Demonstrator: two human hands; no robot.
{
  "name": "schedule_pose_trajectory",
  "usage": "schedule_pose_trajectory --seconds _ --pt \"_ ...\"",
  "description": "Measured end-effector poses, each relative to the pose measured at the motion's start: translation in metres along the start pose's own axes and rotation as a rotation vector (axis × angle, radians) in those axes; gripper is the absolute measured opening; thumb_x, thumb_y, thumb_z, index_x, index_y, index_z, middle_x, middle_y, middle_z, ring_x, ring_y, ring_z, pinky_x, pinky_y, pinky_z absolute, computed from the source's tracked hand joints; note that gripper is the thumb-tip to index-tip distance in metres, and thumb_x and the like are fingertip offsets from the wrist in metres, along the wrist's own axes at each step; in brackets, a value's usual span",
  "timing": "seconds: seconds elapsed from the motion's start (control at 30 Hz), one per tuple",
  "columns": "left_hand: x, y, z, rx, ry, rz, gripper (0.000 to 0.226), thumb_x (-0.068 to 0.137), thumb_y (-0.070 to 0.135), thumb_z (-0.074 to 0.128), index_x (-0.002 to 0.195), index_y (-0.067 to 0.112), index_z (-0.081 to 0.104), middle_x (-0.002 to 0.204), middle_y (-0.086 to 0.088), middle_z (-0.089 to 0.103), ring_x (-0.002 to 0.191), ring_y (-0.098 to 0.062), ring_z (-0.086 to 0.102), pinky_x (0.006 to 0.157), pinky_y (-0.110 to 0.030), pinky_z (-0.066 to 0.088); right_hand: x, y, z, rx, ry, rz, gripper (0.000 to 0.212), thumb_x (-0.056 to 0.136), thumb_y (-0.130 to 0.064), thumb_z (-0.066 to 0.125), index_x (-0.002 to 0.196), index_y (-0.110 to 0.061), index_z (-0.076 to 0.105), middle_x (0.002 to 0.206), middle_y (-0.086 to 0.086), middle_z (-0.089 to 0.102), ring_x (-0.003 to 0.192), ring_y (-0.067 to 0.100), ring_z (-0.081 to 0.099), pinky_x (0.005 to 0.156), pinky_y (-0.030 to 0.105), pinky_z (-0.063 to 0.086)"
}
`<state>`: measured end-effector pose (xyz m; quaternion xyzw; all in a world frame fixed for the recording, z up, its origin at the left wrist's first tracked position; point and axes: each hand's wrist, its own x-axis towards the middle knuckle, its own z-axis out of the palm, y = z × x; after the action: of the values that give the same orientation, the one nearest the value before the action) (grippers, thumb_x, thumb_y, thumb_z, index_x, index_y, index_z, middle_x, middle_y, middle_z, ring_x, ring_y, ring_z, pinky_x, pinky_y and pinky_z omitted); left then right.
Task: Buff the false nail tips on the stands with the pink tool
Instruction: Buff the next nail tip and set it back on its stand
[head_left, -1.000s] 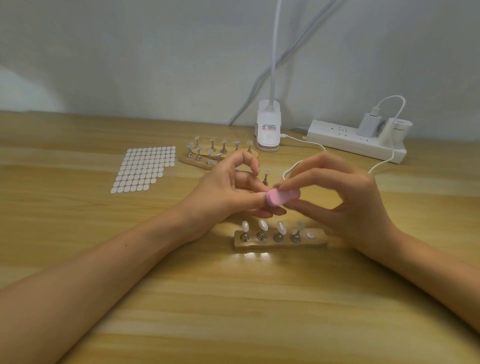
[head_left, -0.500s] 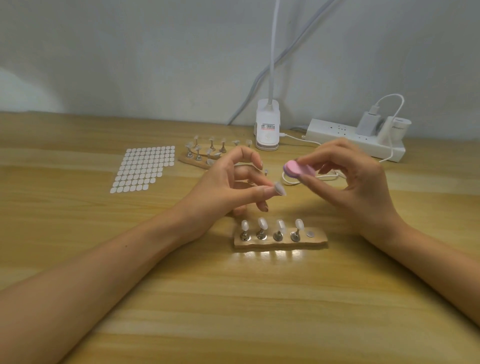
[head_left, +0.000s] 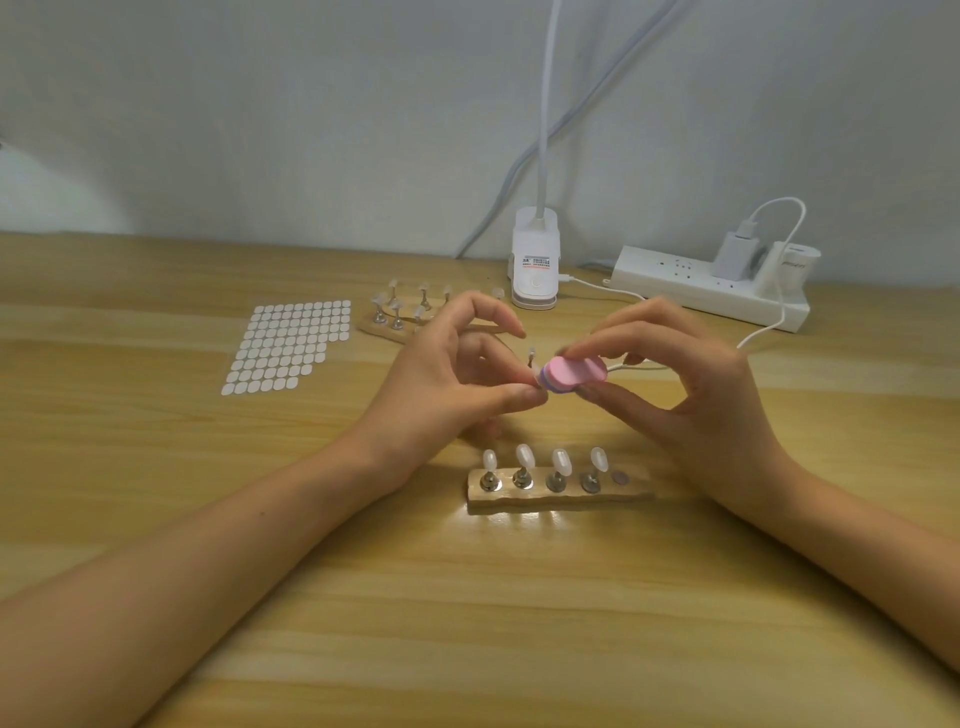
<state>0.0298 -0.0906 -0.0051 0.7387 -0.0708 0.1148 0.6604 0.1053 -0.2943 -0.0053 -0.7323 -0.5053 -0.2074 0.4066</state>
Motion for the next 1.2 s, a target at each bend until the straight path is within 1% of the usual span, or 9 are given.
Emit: schedule_pose_trajectory --seconds 0.1,0.2,0.4,0.63,0.73,0.9,1.0,1.13,1.2 --pt "-0.0003 0.0004 0.0006 0.047 -0.008 0.024 0.042 0.079 0.004 0.083 0.108 0.018 0.056 0.081 -0.007 0.076 0.059 -0.006 0.064 0.050 -0.021 0.050 0.0005 -0.0010 -0.0018 -0.016 -0.025 0.010 0.021 0.087 -0.026 0.069 0.107 -0.019 0.071 0.099 0.002 0.069 0.096 0.019 0.062 0.080 0.027 0.049" --pt "-0.0007 0.0010 0.0012 0.074 -0.018 0.043 0.042 0.078 0.005 0.083 0.107 0.019 0.055 0.079 -0.003 0.076 0.060 -0.002 0.065 0.054 -0.014 0.048 0.0003 -0.0022 -0.0018 -0.074 -0.037 -0.011 0.021 0.086 -0.028 0.070 0.105 -0.019 0.073 0.099 -0.003 0.070 0.095 0.021 0.061 0.081 0.037 0.050" --pt "-0.0012 0.0020 0.0022 0.089 -0.035 0.055 0.040 0.079 0.003 0.082 0.102 0.017 0.051 0.077 -0.005 0.076 0.061 -0.007 0.065 0.050 -0.023 0.049 0.0017 -0.0010 -0.0027 -0.128 -0.014 -0.034 0.022 0.085 -0.027 0.071 0.102 -0.015 0.075 0.098 0.001 0.070 0.092 0.026 0.062 0.081 0.041 0.047" --pt "-0.0015 0.0005 0.0032 0.115 -0.021 0.075 0.038 0.079 -0.001 0.081 0.092 0.016 0.049 0.074 -0.003 0.075 0.066 -0.016 0.066 0.051 -0.023 0.049 0.0022 -0.0043 -0.0023 -0.151 -0.006 -0.066 0.021 0.084 -0.030 0.071 0.103 -0.022 0.072 0.098 -0.001 0.069 0.089 0.027 0.058 0.081 0.033 0.044" --pt "-0.0009 -0.0004 0.0029 0.142 -0.024 0.095 0.039 0.079 -0.009 0.077 0.091 0.015 0.050 0.070 0.003 0.071 0.065 -0.009 0.066 0.053 -0.018 0.048 0.0009 -0.0081 0.0025 -0.162 -0.032 -0.138 0.019 0.084 -0.028 0.073 0.101 -0.019 0.075 0.095 0.001 0.069 0.086 0.025 0.057 0.081 0.026 0.042" --pt "-0.0015 0.0008 0.0042 0.136 -0.036 0.106 0.040 0.078 -0.003 0.081 0.091 0.017 0.050 0.074 -0.001 0.075 0.074 -0.008 0.071 0.060 -0.013 0.049 0.0027 -0.0062 -0.0018 -0.142 0.030 -0.065 0.020 0.083 -0.028 0.072 0.102 -0.021 0.073 0.095 0.000 0.068 0.086 0.027 0.057 0.078 0.036 0.044" --pt "-0.0019 0.0018 0.0043 0.137 -0.051 0.101 0.038 0.079 -0.003 0.080 0.093 0.015 0.050 0.071 0.002 0.070 0.068 -0.011 0.069 0.056 -0.015 0.049 0.0007 -0.0080 0.0012 -0.115 -0.037 -0.121 0.020 0.083 -0.026 0.074 0.101 -0.017 0.076 0.095 0.001 0.069 0.088 0.026 0.058 0.079 0.031 0.044" --pt "-0.0031 0.0031 0.0042 0.088 -0.045 0.071 0.038 0.079 -0.005 0.079 0.091 0.016 0.051 0.072 -0.004 0.072 0.073 -0.025 0.074 0.052 -0.016 0.049 0.0029 -0.0071 -0.0012 -0.079 -0.003 -0.027 0.020 0.082 -0.026 0.073 0.101 -0.021 0.073 0.095 0.001 0.070 0.090 0.028 0.059 0.082 0.034 0.043" --pt "-0.0024 0.0032 0.0041 0.125 -0.056 0.085 0.037 0.079 -0.004 0.080 0.092 0.015 0.051 0.068 0.002 0.068 0.067 -0.019 0.071 0.053 -0.020 0.049 0.0018 -0.0087 0.0013 -0.071 -0.047 -0.080 0.020 0.082 -0.027 0.074 0.100 -0.019 0.075 0.094 0.002 0.069 0.088 0.027 0.059 0.082 0.029 0.043"
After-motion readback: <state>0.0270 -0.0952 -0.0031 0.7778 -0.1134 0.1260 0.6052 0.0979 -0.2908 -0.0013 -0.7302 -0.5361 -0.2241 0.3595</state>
